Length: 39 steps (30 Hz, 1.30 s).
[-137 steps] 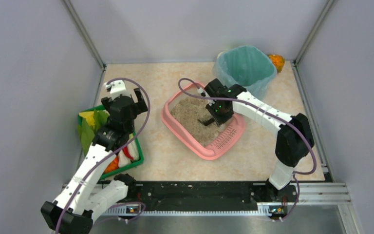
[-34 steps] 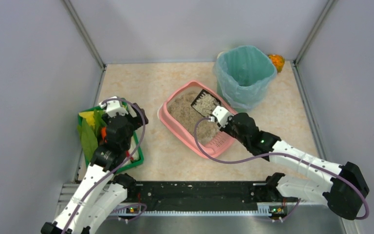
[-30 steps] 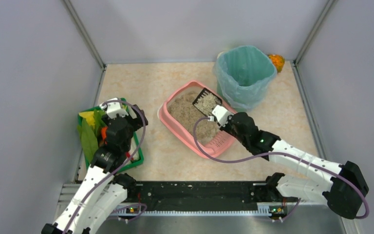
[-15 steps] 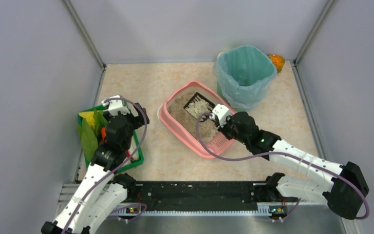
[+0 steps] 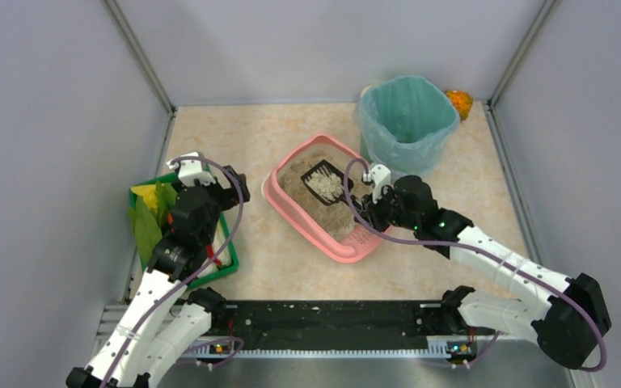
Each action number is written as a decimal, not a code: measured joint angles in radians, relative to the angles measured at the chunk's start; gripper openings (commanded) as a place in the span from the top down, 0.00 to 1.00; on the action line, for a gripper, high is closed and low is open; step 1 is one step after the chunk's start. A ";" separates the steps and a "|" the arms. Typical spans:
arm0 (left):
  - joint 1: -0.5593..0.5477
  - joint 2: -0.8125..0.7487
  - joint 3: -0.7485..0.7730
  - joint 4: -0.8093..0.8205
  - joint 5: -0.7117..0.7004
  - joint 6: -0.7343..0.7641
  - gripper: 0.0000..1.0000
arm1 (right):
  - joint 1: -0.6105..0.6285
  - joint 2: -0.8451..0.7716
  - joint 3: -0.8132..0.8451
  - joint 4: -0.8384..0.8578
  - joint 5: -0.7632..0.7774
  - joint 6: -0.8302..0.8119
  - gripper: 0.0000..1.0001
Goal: Clean the litter box
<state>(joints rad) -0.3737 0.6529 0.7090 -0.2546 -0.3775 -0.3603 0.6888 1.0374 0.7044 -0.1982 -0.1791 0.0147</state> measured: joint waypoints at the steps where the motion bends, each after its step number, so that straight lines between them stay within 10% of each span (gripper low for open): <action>1: 0.000 0.000 0.000 -0.003 0.002 -0.003 0.01 | 0.000 0.005 0.004 0.000 -0.010 0.011 1.00; 39: 0.000 0.032 0.015 -0.044 0.040 -0.031 0.02 | -0.019 0.095 0.102 -0.134 0.027 -0.023 1.00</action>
<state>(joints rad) -0.3737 0.6849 0.7238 -0.2985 -0.3378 -0.3912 0.6697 1.1324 0.8066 -0.3325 -0.1520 -0.0086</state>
